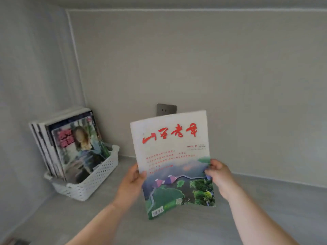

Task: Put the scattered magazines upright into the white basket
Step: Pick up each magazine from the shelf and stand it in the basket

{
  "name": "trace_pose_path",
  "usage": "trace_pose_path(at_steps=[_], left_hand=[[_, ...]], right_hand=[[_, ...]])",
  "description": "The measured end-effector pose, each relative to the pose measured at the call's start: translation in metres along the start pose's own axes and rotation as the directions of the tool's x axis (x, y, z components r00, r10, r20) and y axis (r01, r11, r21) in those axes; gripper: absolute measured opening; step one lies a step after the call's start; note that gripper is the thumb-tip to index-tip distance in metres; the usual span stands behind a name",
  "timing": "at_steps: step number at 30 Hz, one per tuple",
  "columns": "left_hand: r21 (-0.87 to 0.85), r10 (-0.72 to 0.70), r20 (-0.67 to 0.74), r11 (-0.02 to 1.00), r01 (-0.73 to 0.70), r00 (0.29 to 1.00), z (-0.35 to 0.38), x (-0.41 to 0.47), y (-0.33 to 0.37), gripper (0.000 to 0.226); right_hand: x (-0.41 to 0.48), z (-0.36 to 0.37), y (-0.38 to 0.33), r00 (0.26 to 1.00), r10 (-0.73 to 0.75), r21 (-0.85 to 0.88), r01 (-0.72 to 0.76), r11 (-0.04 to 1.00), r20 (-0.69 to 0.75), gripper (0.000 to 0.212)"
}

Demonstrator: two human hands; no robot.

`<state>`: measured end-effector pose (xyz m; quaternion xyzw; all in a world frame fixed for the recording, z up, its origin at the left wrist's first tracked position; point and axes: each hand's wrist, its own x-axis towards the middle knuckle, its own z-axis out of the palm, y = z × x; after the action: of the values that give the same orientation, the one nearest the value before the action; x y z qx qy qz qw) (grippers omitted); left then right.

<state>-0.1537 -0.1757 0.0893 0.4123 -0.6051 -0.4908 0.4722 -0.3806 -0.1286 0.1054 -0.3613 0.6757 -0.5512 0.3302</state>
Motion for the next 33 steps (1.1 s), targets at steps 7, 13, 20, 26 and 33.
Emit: trace_pose_path(at_steps=[7,13,20,26,33], left_hand=[[0.242,0.156,-0.271,0.966,-0.090,0.950,-0.141,0.039,0.001,0.031],[0.239,0.212,-0.431,0.964,-0.116,0.877,-0.216,0.075,0.011,0.027],[0.306,0.214,-0.486,0.950,-0.064,0.848,-0.259,0.095,-0.012,0.025],[0.362,0.135,-0.414,0.932,0.027,0.900,-0.256,0.093,-0.055,0.026],[0.451,0.116,-0.415,0.888,0.093,0.902,-0.249,0.099,-0.078,0.029]], right_hand=[[0.018,0.169,-0.052,0.974,-0.221,-0.087,0.225,0.970,0.053,0.039],[0.041,0.265,-0.092,0.946,-0.325,-0.098,0.324,0.941,0.010,0.029],[0.078,0.343,-0.098,0.967,-0.253,-0.115,0.253,0.961,0.015,0.019],[0.094,0.362,-0.064,0.993,-0.112,-0.194,0.119,0.974,0.047,0.028],[0.087,0.385,-0.042,0.988,-0.035,-0.113,0.053,0.992,0.152,0.046]])
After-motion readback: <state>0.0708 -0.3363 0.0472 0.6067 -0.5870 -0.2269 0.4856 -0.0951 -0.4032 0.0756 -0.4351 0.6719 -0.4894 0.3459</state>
